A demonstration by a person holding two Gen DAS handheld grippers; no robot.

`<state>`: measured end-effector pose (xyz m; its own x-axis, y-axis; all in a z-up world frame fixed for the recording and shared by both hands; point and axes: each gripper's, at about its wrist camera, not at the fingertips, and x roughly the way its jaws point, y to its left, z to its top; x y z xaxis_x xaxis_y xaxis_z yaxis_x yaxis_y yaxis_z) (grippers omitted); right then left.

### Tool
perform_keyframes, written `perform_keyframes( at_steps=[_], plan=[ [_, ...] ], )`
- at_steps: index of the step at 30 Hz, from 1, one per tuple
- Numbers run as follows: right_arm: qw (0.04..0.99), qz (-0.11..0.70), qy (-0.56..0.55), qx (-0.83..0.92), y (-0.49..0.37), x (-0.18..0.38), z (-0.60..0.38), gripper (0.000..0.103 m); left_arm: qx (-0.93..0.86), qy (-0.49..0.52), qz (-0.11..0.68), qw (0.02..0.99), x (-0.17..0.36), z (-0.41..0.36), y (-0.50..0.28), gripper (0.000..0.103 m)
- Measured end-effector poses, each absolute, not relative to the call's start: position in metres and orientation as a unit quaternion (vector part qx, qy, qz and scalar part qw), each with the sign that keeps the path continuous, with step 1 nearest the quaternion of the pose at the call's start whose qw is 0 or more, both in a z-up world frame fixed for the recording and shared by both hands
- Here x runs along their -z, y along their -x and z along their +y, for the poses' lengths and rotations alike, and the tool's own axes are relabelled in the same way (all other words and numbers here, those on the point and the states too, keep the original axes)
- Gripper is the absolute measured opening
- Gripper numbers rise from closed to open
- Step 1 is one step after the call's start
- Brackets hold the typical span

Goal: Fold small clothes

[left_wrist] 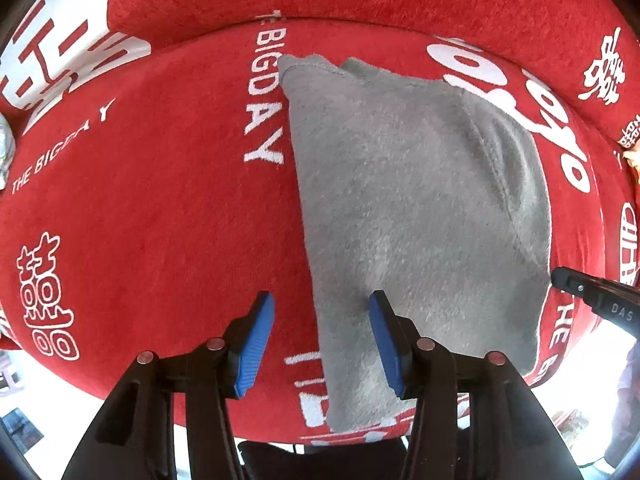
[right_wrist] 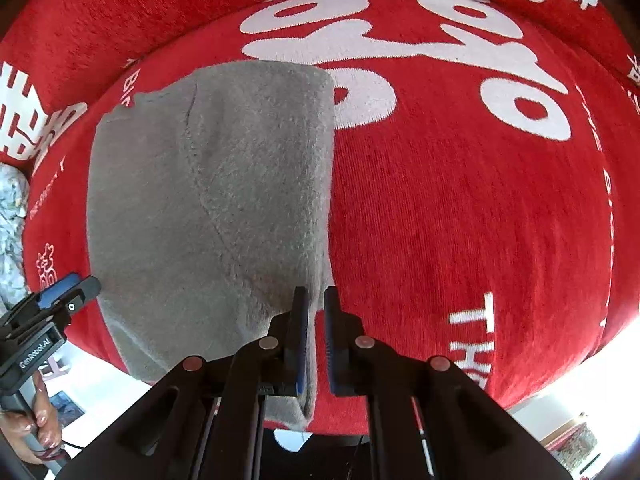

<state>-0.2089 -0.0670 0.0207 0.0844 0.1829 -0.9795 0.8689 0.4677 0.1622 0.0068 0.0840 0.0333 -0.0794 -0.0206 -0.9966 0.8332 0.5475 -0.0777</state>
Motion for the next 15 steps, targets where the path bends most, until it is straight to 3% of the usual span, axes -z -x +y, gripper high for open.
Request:
perform_keyframes(
  at_steps=[15],
  plan=[
    [0.590, 0.601, -0.461, 0.279, 0.224, -0.050, -0.048, 0.012, 0.342, -0.324, 0.653, 0.593, -0.058, 0.100, 0.002, 0.050]
  ],
)
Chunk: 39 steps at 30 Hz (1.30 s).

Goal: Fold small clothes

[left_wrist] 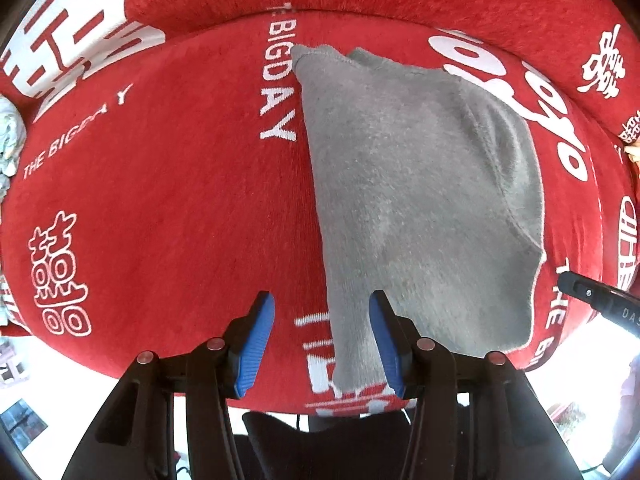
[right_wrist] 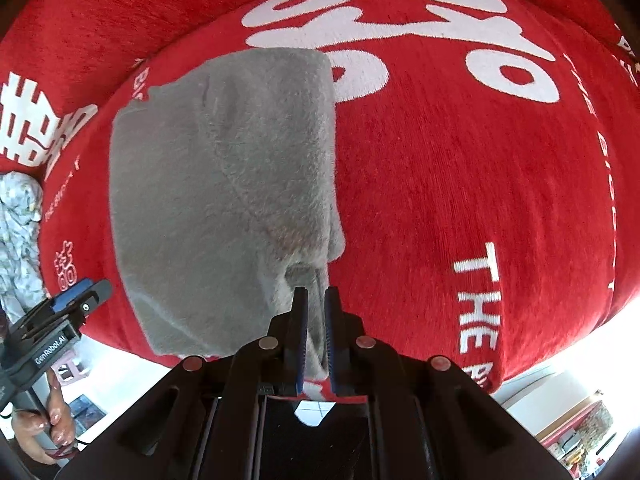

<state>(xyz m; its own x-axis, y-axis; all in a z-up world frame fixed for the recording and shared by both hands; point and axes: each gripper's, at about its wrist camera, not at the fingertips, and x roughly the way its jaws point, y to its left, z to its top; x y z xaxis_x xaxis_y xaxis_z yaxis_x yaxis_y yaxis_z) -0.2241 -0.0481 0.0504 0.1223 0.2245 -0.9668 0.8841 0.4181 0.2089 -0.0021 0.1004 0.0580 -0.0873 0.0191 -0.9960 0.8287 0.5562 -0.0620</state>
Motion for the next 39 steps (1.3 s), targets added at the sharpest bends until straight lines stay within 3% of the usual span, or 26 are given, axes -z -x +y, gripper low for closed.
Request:
perform_keyframes(
  at_steps=[1, 3, 4, 7, 11, 14, 16, 19, 39],
  plan=[
    [0.593, 0.598, -0.461, 0.279, 0.223, -0.056, -0.048, 0.020, 0.342, -0.325, 0.651, 0.595, -0.064, 0.101, 0.003, 0.051],
    [0.602, 0.591, -0.458, 0.280, 0.220, -0.070, -0.047, 0.042, 0.342, -0.325, 0.645, 0.601, -0.074, 0.102, 0.005, 0.076],
    [0.610, 0.586, -0.452, 0.282, 0.218, -0.078, -0.046, 0.053, 0.342, -0.323, 0.640, 0.607, -0.081, 0.102, 0.006, 0.080],
    [0.624, 0.581, -0.440, 0.282, 0.208, -0.097, -0.045, 0.055, 0.343, -0.324, 0.631, 0.615, -0.095, 0.101, 0.007, 0.081],
    [0.625, 0.587, -0.418, 0.299, 0.198, -0.114, -0.042, 0.078, 0.335, -0.315, 0.628, 0.628, -0.109, 0.101, 0.005, 0.081],
    [0.633, 0.588, -0.401, 0.304, 0.192, -0.125, -0.037, 0.081, 0.328, -0.315, 0.622, 0.637, -0.120, 0.101, 0.005, 0.082],
    [0.638, 0.590, -0.386, 0.309, 0.189, -0.132, -0.035, 0.087, 0.326, -0.319, 0.617, 0.642, -0.127, 0.102, 0.006, 0.101],
    [0.647, 0.587, -0.365, 0.322, 0.187, -0.143, -0.031, 0.103, 0.330, -0.324, 0.603, 0.650, -0.139, 0.101, 0.009, 0.103],
    [0.650, 0.591, -0.340, 0.335, 0.175, -0.170, -0.025, 0.103, 0.312, -0.335, 0.599, 0.657, -0.161, 0.103, 0.010, 0.103]
  ],
)
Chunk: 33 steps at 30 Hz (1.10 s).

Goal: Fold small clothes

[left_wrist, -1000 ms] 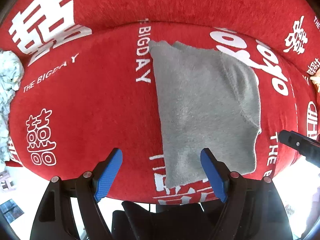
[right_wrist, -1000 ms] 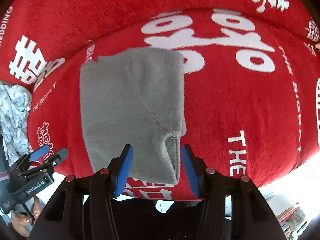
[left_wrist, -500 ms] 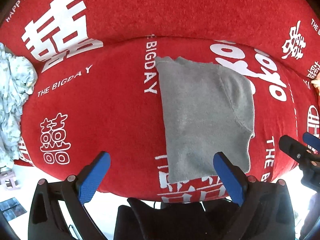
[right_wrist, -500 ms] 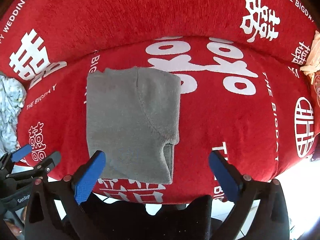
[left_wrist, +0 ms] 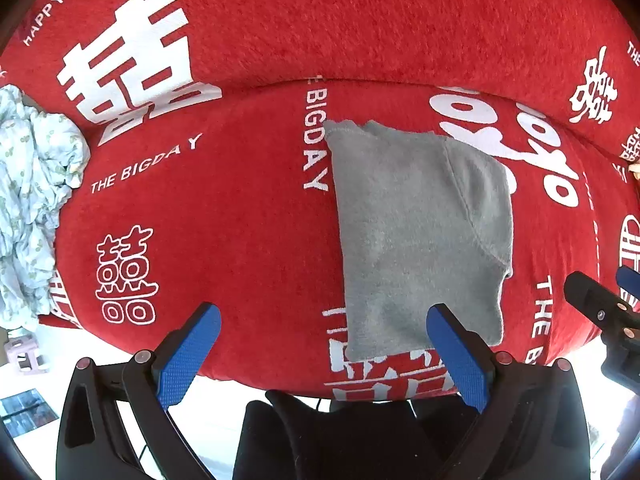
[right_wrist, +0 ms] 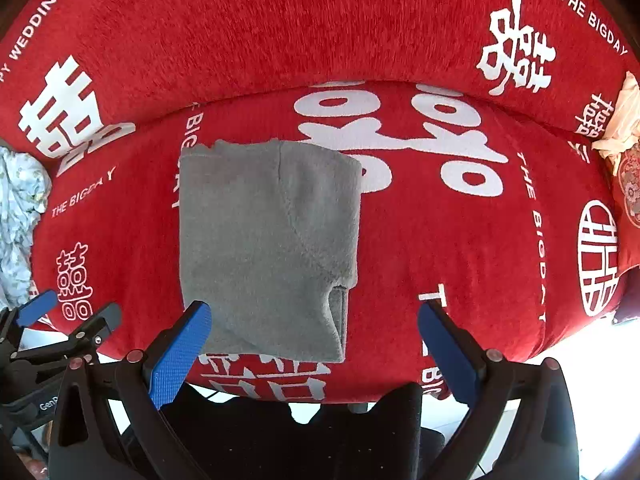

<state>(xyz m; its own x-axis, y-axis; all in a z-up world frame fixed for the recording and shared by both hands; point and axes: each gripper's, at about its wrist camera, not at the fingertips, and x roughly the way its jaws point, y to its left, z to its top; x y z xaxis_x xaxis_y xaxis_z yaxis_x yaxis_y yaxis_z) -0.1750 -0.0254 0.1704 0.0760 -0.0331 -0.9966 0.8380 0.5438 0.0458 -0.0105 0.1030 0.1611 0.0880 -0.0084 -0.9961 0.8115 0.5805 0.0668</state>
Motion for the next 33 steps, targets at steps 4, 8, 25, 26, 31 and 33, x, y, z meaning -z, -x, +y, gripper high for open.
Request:
perform_keyframes(
  at_steps=[4, 8, 25, 26, 31, 33],
  plan=[
    [0.653, 0.590, -0.336, 0.336, 0.1722, -0.1739, -0.0262, 0.103, 0.313, -0.336, 0.597, 0.657, -0.1630, 0.1016, 0.0093, 0.103],
    [0.655, 0.588, -0.333, 0.339, 0.1700, -0.1771, -0.0267, 0.103, 0.312, -0.334, 0.598, 0.659, -0.1651, 0.1016, 0.0087, 0.103],
    [0.656, 0.587, -0.330, 0.341, 0.1677, -0.1792, -0.0261, 0.103, 0.310, -0.333, 0.599, 0.659, -0.1675, 0.1019, 0.0059, 0.103],
    [0.656, 0.586, -0.330, 0.342, 0.1683, -0.1791, -0.0261, 0.103, 0.310, -0.333, 0.598, 0.659, -0.1681, 0.1019, 0.0058, 0.103],
    [0.656, 0.586, -0.332, 0.341, 0.1690, -0.1790, -0.0265, 0.103, 0.308, -0.331, 0.599, 0.661, -0.1681, 0.1030, 0.0075, 0.103],
    [0.656, 0.586, -0.332, 0.341, 0.1692, -0.1789, -0.0267, 0.103, 0.308, -0.332, 0.598, 0.661, -0.1683, 0.1030, 0.0078, 0.103]
  ],
)
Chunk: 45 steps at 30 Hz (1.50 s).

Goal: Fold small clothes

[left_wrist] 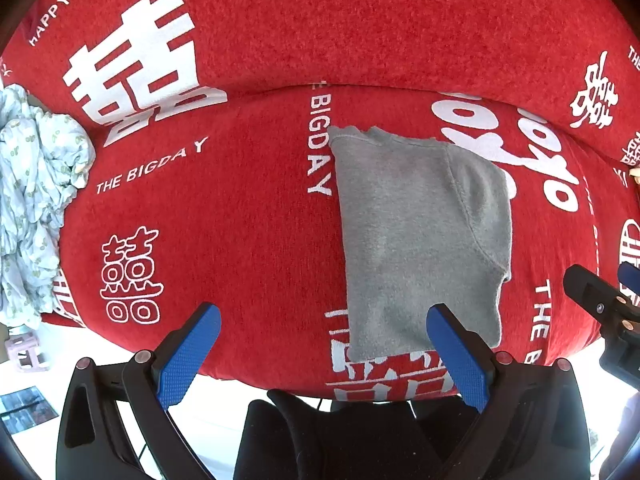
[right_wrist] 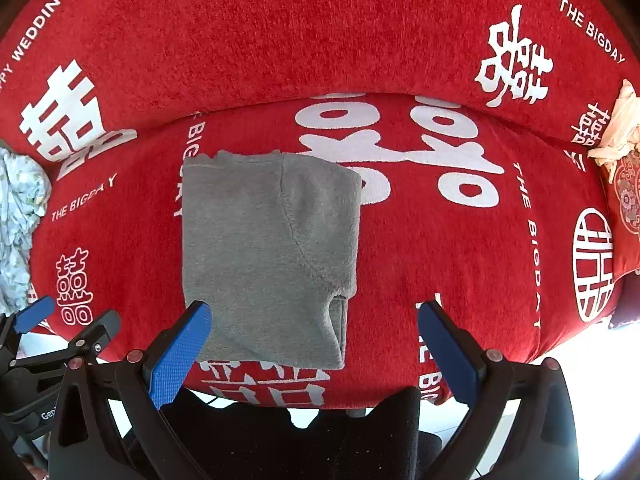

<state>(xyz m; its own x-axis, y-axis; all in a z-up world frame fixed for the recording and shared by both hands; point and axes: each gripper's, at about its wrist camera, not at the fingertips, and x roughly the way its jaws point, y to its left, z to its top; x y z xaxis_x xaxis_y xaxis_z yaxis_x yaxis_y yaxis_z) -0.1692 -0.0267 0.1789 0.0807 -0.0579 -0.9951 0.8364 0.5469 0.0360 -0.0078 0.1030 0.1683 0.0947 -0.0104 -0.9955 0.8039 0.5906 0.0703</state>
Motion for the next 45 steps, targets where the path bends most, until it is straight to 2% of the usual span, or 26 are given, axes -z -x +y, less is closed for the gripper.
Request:
perform_keyframes(
  at_steps=[45],
  plan=[
    [0.656, 0.586, -0.333, 0.342, 0.1699, -0.1792, -0.0257, 0.103, 0.303, -0.335, 0.592, 0.667, -0.1747, 0.1027, 0.0060, 0.103]
  ],
)
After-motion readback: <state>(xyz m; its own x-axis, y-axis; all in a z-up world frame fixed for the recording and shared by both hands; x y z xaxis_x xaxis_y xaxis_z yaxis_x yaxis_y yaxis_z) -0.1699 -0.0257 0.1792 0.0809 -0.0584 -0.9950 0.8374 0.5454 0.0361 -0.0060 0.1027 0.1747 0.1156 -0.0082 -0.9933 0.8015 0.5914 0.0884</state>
